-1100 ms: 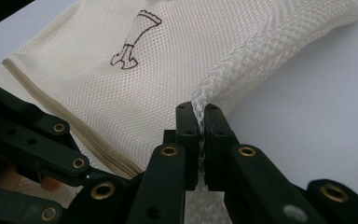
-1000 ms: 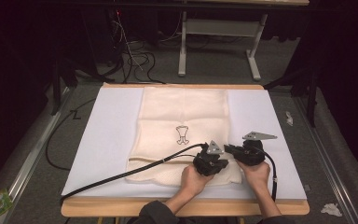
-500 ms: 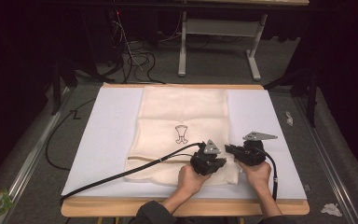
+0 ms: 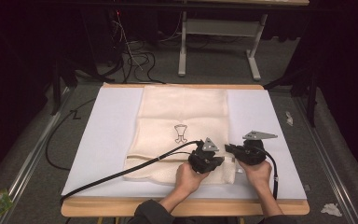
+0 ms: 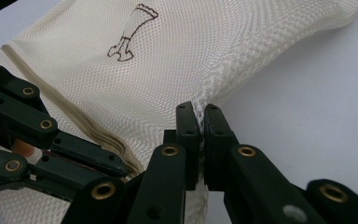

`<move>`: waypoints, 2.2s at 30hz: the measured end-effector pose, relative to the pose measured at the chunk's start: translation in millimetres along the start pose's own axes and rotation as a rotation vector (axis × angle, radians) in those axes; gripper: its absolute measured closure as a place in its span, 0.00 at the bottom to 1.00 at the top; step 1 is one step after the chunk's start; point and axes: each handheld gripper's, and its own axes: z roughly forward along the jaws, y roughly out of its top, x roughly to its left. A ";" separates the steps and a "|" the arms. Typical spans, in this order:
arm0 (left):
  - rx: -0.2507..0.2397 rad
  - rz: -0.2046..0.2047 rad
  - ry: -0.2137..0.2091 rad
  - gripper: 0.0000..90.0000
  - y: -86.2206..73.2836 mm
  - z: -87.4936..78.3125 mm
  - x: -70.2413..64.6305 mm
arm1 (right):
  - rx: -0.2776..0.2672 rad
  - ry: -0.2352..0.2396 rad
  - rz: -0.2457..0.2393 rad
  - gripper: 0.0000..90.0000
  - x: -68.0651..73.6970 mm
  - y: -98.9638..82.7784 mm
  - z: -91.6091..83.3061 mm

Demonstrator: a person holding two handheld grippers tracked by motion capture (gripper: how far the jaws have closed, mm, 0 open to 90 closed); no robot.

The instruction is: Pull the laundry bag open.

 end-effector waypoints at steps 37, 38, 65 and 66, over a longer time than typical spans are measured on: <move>-0.020 -0.034 0.085 0.97 -20.2 -46.9 29.9 | 0.017 -0.029 0.000 0.98 -2.7 5.6 3.7; -0.023 -0.038 0.083 0.97 -20.7 -48.0 31.2 | 0.017 -0.028 -0.004 0.98 -3.3 5.4 4.1; -0.062 -0.077 0.110 0.97 -35.2 -74.9 47.2 | 0.026 -0.043 -0.001 0.98 -4.1 5.4 5.8; -0.060 -0.073 0.115 0.97 -35.4 -76.7 47.2 | 0.026 -0.044 -0.001 0.98 -4.1 5.5 5.8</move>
